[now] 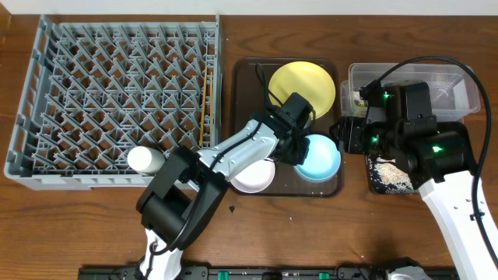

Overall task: Sort waste into correct bins and load items into the dishwasher
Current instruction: 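Grasp the light-blue bowl on the brown tray with the left gripper, then carry the light-blue bowl over the dish rack with the left gripper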

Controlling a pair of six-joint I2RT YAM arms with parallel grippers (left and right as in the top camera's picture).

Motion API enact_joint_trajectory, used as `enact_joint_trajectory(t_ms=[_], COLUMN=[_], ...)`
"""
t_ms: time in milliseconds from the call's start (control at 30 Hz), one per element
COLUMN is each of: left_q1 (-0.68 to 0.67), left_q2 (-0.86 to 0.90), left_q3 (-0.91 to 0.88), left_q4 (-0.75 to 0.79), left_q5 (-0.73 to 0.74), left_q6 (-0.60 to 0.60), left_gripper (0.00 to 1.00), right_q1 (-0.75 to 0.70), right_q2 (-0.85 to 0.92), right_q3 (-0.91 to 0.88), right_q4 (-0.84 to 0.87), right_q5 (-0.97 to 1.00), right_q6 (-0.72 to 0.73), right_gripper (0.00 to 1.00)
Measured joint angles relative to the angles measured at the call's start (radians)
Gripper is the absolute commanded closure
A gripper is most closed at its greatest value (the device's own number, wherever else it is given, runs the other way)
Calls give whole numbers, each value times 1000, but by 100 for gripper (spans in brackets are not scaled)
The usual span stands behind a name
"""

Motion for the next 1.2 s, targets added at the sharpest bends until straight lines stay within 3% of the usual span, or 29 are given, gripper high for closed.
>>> enact_joint_trajectory(t_ms=[267, 500, 633, 800, 1033, 1200], left_q1=[42, 182, 259, 321, 376, 380], left_q2=[-43, -303, -464, -559, -509, -424], left_q3=[0, 1, 5, 14, 13, 13], left_q4=[-37, -166, -270, -398, -415, -377], left_q5=[3, -123, -317, -684, -1103, -1308], left_q6=[3, 6, 25, 37, 50, 56], left_gripper=[93, 93, 93, 93, 92, 93], right_q1=[0, 0, 0, 0, 0, 0], right_q2=[0, 0, 0, 0, 0, 0], right_q3=[0, 0, 0, 0, 0, 0], right_q4=[-5, -8, -7, -7, -7, -7], right_q5=[0, 0, 0, 0, 0, 0], right_q6=[0, 0, 0, 0, 0, 0], right_gripper=[38, 37, 37, 37, 36, 36])
